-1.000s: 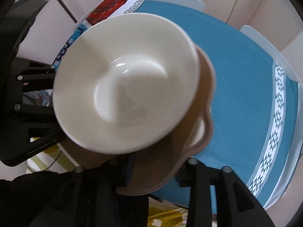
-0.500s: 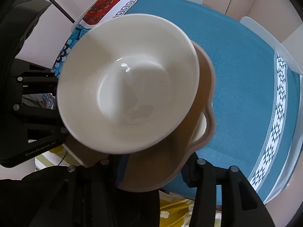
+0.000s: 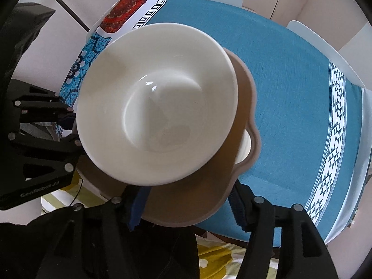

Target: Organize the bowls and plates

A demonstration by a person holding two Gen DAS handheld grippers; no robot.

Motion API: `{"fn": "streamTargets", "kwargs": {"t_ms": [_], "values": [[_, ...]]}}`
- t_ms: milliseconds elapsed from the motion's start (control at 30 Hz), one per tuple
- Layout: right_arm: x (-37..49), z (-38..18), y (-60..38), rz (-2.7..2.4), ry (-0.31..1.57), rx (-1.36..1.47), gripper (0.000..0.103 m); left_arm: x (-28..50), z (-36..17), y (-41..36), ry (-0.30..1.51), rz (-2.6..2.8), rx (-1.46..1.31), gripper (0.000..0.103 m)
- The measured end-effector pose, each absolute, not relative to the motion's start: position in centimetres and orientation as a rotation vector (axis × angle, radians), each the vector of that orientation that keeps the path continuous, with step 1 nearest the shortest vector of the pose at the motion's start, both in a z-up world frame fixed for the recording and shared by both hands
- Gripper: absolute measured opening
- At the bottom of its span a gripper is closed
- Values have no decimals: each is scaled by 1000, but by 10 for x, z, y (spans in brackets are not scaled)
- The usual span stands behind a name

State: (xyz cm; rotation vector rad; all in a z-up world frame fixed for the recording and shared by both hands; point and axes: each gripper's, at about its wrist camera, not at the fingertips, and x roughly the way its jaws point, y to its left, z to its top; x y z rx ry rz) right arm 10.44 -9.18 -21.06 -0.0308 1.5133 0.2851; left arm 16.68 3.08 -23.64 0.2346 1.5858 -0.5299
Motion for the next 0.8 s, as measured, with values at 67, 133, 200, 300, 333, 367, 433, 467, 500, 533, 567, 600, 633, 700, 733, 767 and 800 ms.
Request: {"fn": "streamTargets", "kwargs": {"t_ms": [67,133,200,300,333,367,433,467,500,533,567,600,633,700,733,767,800], "values": [[104,-210,-92,280,1509,-28,58,164,-231,34,1575,-551,241,46],[102,-210,-93,275,1507,-22,58,161,-227,27,1551,-554,245,77],[101,-207,-93,268,1499,-31,58,159,-220,30,1532,-548,233,79],[98,-199,-96,263,1484,-31,58,157,-210,34,1513,-540,208,79],[96,-196,-98,257,1478,-33,58,156,-206,35,1509,-537,207,79],[94,-193,-100,252,1473,-30,58,157,-203,37,1504,-534,207,79],[90,-185,-104,240,1452,-16,58,153,-194,41,1486,-526,204,79],[87,-181,-107,235,1442,-9,58,151,-190,42,1479,-523,200,79],[85,-177,-109,228,1431,-2,58,150,-186,36,1464,-515,192,79],[82,-171,-112,221,1417,9,58,149,-182,37,1451,-510,185,79],[78,-163,-115,214,1395,25,58,146,-175,39,1433,-503,173,79],[75,-155,-119,209,1371,38,58,140,-166,40,1402,-490,157,79],[71,-147,-121,205,1346,51,58,136,-157,41,1369,-477,146,79],[63,-122,-128,192,1263,80,58,129,-131,41,1275,-444,118,79],[59,-110,-131,185,1223,89,58,125,-120,43,1224,-428,106,79],[54,-93,-134,173,1166,97,59,122,-105,45,1168,-411,94,79],[49,-76,-137,159,1109,102,59,116,-85,43,1083,-385,82,79]]}}
